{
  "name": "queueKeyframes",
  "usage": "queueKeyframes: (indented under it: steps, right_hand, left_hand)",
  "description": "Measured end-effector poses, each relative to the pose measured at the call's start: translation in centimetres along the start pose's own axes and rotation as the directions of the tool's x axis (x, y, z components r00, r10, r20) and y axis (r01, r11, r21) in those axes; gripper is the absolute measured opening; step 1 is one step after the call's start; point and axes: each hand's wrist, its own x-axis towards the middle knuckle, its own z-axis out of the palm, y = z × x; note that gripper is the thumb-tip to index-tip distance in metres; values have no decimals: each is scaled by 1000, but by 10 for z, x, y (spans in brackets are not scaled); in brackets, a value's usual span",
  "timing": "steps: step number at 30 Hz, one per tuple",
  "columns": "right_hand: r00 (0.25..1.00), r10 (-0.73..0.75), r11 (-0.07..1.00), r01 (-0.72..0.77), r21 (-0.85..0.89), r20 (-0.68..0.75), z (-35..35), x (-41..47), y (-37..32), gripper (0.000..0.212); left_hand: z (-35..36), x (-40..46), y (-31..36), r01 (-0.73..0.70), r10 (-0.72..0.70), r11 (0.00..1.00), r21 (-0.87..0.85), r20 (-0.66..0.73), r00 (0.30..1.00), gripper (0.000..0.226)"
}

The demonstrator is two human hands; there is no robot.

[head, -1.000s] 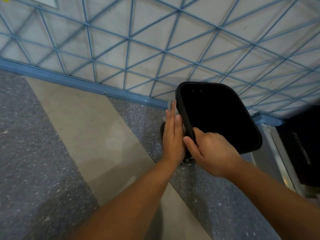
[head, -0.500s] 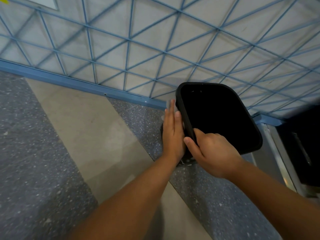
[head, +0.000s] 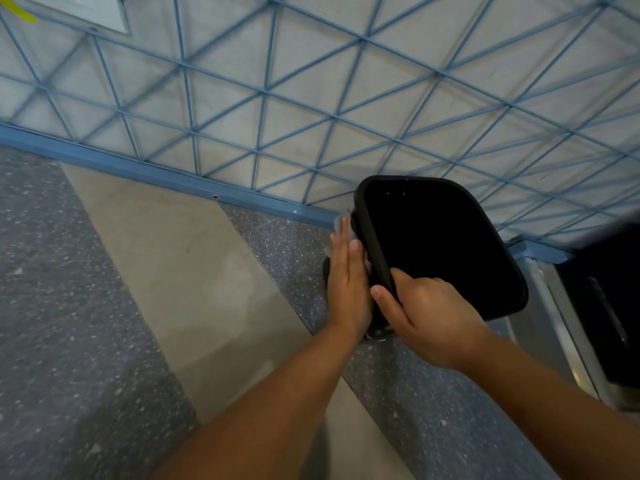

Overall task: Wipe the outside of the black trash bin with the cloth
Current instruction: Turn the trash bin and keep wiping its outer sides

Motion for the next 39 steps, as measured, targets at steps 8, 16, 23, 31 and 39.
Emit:
queueKeyframes:
  steps: [8,16,23,31,39]
  right_hand:
    - [1000,-6,1000,7,22,-13,0,-2,0,48]
    - [1000,-19,999,20,32,-13,2,-2,1,30]
    - [999,-16,998,19,57,-41,4,-2,3,43]
    - [999,-14,998,17,67,-42,5,-1,3,38]
    - [1000,-12,994,15,109,-29,4,-1,5,52]
  left_hand:
    - [0,0,-2,-14,14,1000,8,6,1000,47]
    - [-1,18,1,22,-21,999,30,-20,1000,48]
    - [-1,14,-3,40,-38,996,75,-25,999,47]
    - [5,-3,-2,57,-57,998,3,-32,998,48]
    - [14,-49,-13,-28,24,991,-129,-31,999,41]
